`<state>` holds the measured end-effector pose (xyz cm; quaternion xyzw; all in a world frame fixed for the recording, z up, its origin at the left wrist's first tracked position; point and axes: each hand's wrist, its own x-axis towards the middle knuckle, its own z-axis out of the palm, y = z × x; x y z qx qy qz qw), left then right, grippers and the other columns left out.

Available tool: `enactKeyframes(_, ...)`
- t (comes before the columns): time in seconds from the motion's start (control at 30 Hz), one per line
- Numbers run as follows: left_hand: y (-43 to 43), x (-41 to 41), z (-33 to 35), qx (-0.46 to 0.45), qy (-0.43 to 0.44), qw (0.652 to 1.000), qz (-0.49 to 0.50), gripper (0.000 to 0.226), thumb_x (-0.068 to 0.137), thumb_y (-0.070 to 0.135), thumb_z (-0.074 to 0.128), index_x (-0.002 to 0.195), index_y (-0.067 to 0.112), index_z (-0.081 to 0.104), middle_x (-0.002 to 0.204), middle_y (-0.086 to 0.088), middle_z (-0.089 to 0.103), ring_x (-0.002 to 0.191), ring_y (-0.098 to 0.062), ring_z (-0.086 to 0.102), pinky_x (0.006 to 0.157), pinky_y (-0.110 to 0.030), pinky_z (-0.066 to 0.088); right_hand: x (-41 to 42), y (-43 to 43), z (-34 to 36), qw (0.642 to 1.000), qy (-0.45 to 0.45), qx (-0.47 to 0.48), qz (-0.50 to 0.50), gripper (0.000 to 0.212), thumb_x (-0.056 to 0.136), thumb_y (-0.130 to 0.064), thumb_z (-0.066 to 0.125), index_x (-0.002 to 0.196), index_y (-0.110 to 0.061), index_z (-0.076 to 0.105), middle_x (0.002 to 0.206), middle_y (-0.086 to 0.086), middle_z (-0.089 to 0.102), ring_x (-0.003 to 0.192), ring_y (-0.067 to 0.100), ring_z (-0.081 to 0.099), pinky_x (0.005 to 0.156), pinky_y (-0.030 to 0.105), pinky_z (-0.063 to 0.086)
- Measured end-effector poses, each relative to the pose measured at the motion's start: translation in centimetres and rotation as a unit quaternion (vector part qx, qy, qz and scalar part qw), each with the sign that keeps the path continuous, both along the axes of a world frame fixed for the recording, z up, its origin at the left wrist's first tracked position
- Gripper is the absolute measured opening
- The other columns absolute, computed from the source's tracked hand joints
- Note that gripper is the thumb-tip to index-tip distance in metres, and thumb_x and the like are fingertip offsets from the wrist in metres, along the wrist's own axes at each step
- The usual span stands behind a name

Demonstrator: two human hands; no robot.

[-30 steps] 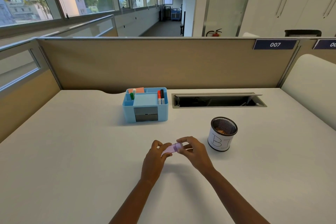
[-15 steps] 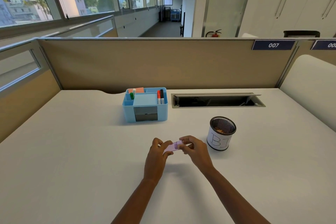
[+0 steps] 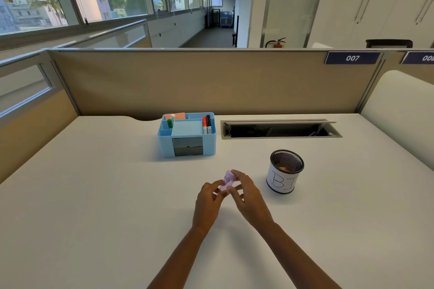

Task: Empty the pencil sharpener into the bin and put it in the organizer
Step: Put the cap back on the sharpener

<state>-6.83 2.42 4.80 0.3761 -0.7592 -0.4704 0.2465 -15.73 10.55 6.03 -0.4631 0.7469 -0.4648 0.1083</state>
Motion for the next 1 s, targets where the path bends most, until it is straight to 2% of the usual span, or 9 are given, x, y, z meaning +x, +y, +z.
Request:
enactKeyframes(0.17,-0.3,0.0,-0.7,0.061,0.01,0.998,-0.024,0.038,0.089,0.017,0.055,0.124,0.006,0.049,0.123,-0.019,0.058,0.095,-0.03,0.062,0.083,-0.028,0.05,-0.8,0.8,-0.5,0.986,0.137,0.07,0.063,0.077,0.078,-0.041,0.066,0.138,-0.016,0.024,0.145,0.003,0.034,0.128,0.018,0.039,0.099,0.024,0.04)
enactKeyframes(0.27,-0.3,-0.2,-1.2,0.095,0.006,0.994,-0.044,0.037,0.09,0.017,0.053,0.124,0.005,0.048,0.121,-0.021,0.059,0.085,-0.028,0.063,0.067,-0.014,0.053,-1.4,1.1,-0.9,0.97,0.196,0.125,0.071,0.096,0.07,-0.051,0.069,0.141,-0.015,0.015,0.151,0.001,0.025,0.135,0.018,0.031,0.106,0.032,0.036)
enactKeyframes(0.37,0.0,-0.3,-1.5,0.108,0.01,0.992,-0.059,0.034,0.09,0.016,0.052,0.122,0.004,0.051,0.118,-0.023,0.061,0.081,-0.023,0.061,0.056,-0.007,0.051,-1.4,1.1,-1.2,0.962,0.236,0.128,0.054,0.094,0.07,-0.054,0.067,0.14,-0.013,0.019,0.148,0.005,0.031,0.132,0.021,0.035,0.103,0.032,0.037)
enactKeyframes(0.47,0.3,-0.4,-1.6,0.114,0.019,0.991,-0.071,0.033,0.091,0.016,0.051,0.121,0.003,0.051,0.117,-0.022,0.062,0.085,-0.023,0.06,0.058,-0.009,0.052,-1.4,1.0,-1.3,0.96,0.253,0.113,0.038,0.086,0.072,-0.051,0.066,0.137,-0.01,0.028,0.141,0.01,0.042,0.125,0.026,0.044,0.099,0.034,0.041)
enactKeyframes(0.6,0.3,-0.6,-1.6,0.116,0.024,0.99,-0.081,0.031,0.092,0.014,0.049,0.121,0.002,0.051,0.116,-0.022,0.062,0.086,-0.025,0.059,0.06,-0.009,0.053,-1.6,1.1,-1.3,0.955,0.263,0.132,0.036,0.085,0.071,-0.053,0.065,0.136,-0.014,0.028,0.141,0.007,0.042,0.125,0.023,0.041,0.103,0.031,0.037)
enactKeyframes(0.67,0.4,-0.6,-1.5,0.118,0.029,0.989,-0.084,0.032,0.092,0.015,0.048,0.121,0.002,0.051,0.117,-0.021,0.061,0.088,-0.027,0.06,0.069,-0.016,0.055,-1.7,1.0,-1.3,0.954,0.266,0.137,0.035,0.085,0.071,-0.053,0.066,0.136,-0.014,0.029,0.141,0.006,0.042,0.125,0.022,0.041,0.103,0.031,0.036)
enactKeyframes(0.73,0.4,-0.7,-1.4,0.125,0.033,0.988,-0.083,0.032,0.093,0.015,0.048,0.121,0.001,0.051,0.116,-0.022,0.061,0.088,-0.028,0.06,0.077,-0.026,0.054,-1.6,1.0,-1.2,0.955,0.26,0.135,0.034,0.084,0.071,-0.051,0.068,0.136,-0.014,0.029,0.141,0.006,0.042,0.124,0.022,0.041,0.101,0.03,0.037)
enactKeyframes(0.87,0.4,-0.5,-1.6,0.143,0.045,0.986,-0.075,0.03,0.093,0.015,0.046,0.118,0.0,0.053,0.1,-0.014,0.062,0.082,-0.022,0.059,0.06,-0.011,0.053,-1.4,0.8,-0.8,0.976,0.166,0.127,0.054,0.083,0.073,-0.041,0.072,0.137,-0.015,0.025,0.141,0.007,0.036,0.124,0.021,0.04,0.099,0.028,0.041)
enactKeyframes(1.0,0.5,-0.5,-1.6,0.21,0.077,0.974,-0.046,0.021,0.094,0.018,0.045,0.111,0.01,0.055,0.092,-0.001,0.061,0.077,-0.012,0.061,0.057,-0.009,0.054,-0.9,0.4,-0.6,0.991,0.02,0.121,0.058,0.074,0.078,-0.021,0.07,0.137,-0.015,0.025,0.136,0.009,0.038,0.118,0.02,0.045,0.092,0.023,0.041)
